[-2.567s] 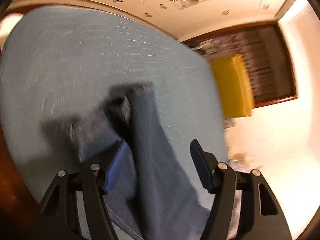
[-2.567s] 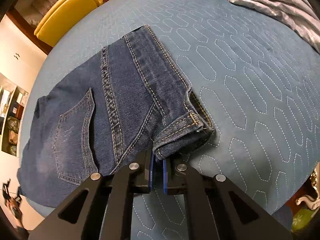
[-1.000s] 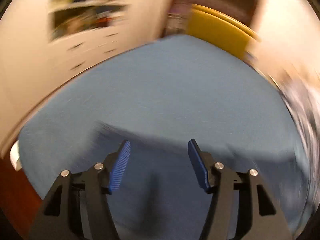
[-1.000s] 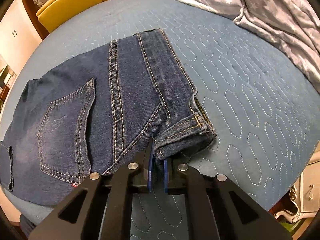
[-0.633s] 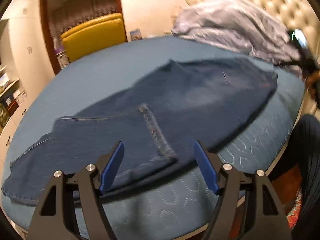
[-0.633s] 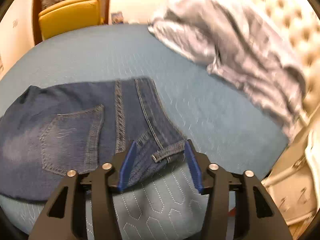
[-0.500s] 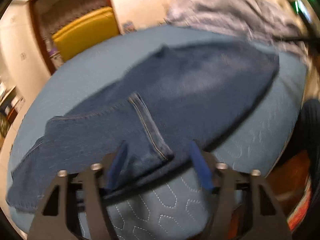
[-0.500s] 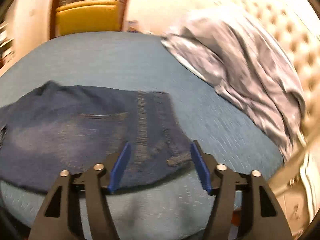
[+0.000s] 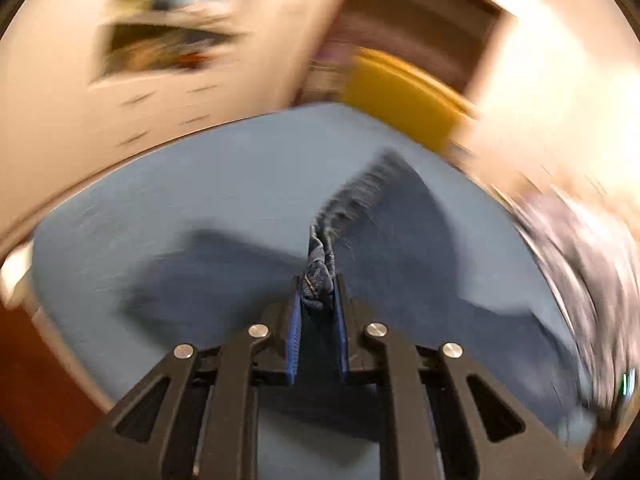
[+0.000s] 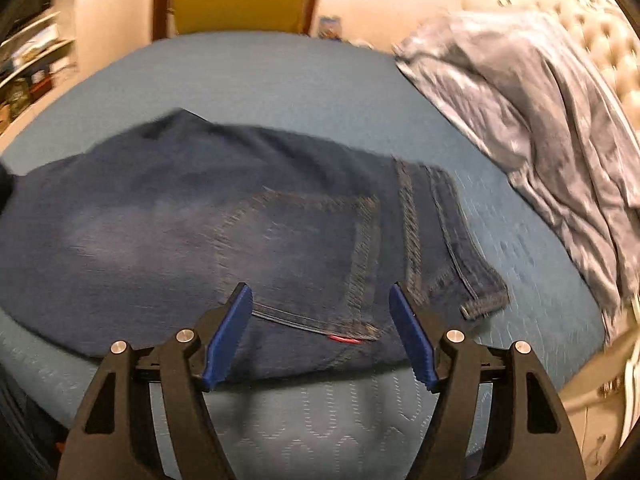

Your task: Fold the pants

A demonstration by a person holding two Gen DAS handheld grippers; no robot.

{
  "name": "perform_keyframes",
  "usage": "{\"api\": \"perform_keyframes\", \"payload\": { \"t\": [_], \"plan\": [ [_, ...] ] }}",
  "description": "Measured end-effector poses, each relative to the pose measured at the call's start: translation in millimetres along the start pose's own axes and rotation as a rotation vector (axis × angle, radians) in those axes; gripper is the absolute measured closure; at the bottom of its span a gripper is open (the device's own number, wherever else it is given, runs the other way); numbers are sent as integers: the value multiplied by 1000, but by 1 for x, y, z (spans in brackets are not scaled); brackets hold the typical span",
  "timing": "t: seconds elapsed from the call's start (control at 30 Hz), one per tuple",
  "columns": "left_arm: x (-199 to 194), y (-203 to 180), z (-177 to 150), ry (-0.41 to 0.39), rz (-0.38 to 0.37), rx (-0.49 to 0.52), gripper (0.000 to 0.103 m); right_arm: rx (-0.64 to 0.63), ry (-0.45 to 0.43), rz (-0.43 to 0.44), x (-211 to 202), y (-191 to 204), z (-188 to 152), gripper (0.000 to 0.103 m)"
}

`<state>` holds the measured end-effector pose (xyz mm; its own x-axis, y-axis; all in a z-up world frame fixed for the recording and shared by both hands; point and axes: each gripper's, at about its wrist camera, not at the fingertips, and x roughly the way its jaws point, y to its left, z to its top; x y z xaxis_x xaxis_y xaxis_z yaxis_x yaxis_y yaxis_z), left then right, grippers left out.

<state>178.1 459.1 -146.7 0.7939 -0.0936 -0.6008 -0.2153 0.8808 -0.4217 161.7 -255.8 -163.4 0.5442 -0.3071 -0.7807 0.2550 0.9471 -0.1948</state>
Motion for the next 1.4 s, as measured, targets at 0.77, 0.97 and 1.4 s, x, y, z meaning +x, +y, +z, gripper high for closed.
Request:
{"api": "perform_keyframes", "payload": {
  "t": [0.77,0.97,1.4],
  "plan": [
    [24,-23,2,-88,268,309,54,-53,-49,-63,-19,24,-1,31],
    [83,-89,-60,115,50,492,49,14,11,-42,-11,16,-8,31],
    [81,-44,19,55,354,384,49,73,74,2,14,-3,-27,31]
  ]
}}
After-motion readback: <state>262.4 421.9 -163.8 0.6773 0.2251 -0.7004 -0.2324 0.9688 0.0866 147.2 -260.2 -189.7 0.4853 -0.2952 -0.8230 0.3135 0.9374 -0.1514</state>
